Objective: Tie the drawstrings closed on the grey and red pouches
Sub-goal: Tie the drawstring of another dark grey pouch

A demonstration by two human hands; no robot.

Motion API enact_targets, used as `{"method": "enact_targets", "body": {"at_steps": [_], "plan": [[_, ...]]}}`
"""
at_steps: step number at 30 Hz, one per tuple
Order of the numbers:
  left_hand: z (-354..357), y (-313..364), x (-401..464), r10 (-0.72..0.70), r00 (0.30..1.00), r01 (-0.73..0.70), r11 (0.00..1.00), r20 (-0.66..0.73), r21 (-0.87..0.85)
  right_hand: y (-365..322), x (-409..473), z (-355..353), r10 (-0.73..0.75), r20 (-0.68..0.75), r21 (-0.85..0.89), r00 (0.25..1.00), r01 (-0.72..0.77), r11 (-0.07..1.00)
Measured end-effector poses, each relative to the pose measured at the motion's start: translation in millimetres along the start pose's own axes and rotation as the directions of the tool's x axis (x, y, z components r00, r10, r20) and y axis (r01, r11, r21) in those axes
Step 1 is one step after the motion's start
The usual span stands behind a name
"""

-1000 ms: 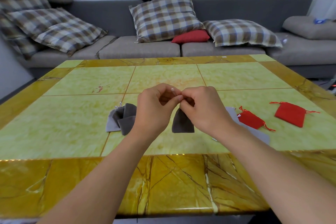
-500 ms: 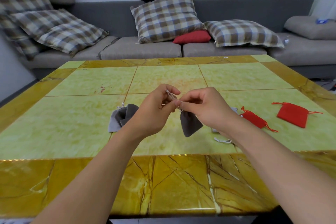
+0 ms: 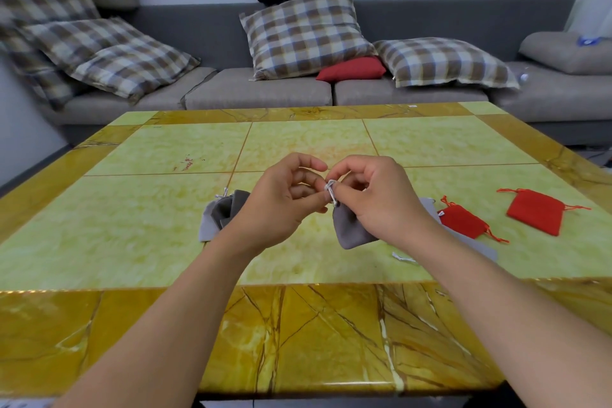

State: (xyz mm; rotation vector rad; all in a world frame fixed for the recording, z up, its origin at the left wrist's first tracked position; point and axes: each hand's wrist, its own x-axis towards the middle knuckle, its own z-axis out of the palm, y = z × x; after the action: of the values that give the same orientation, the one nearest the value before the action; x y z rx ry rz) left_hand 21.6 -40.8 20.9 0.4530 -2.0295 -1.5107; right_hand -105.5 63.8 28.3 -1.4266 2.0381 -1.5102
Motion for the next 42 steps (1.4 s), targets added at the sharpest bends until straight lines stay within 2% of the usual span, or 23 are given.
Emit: {"method": "enact_targets", "body": {"at_steps": [6,11,15,19,25,33,39,42], "plan": [[15,-5,3,0.078,0.988,-0.076,0.997,-0.134,0.017,0,1,4,0.052,-0.094,0.013,0.994,-0.051,0.999],[18,-8,2,0.202,0.961,-0.189,0.978,-0.188,0.087,-4,-2,2,0.182,-0.091,0.194,0.979,-0.162,0.968],[17,-8,3,0.328,0.931,-0.282,0.925,-0.161,0.253,-5,-3,3,0.305,-0.07,0.363,0.95,-0.26,0.895],[9,-11,6,0.418,0.903,-0.352,0.854,-0.103,0.383,-5,-3,1,0.355,-0.013,0.427,0.935,-0.316,0.847],[5,-14,6,0.441,0.897,-0.386,0.817,-0.032,0.429,-5,-2,-1,0.461,0.054,0.514,0.885,-0.421,0.747],[6,-16,10,0.51,0.859,-0.429,0.771,-0.052,0.47,-7,-4,-1,0.471,0.075,0.517,0.879,-0.438,0.736],[16,-13,7,0.413,0.905,-0.309,0.805,-0.104,0.507,-10,-5,-1,0.475,0.092,0.582,0.875,-0.434,0.687],[23,-10,6,0.256,0.952,-0.178,0.909,-0.168,0.376,-11,-6,2,0.469,0.051,0.595,0.882,-0.404,0.695]]}}
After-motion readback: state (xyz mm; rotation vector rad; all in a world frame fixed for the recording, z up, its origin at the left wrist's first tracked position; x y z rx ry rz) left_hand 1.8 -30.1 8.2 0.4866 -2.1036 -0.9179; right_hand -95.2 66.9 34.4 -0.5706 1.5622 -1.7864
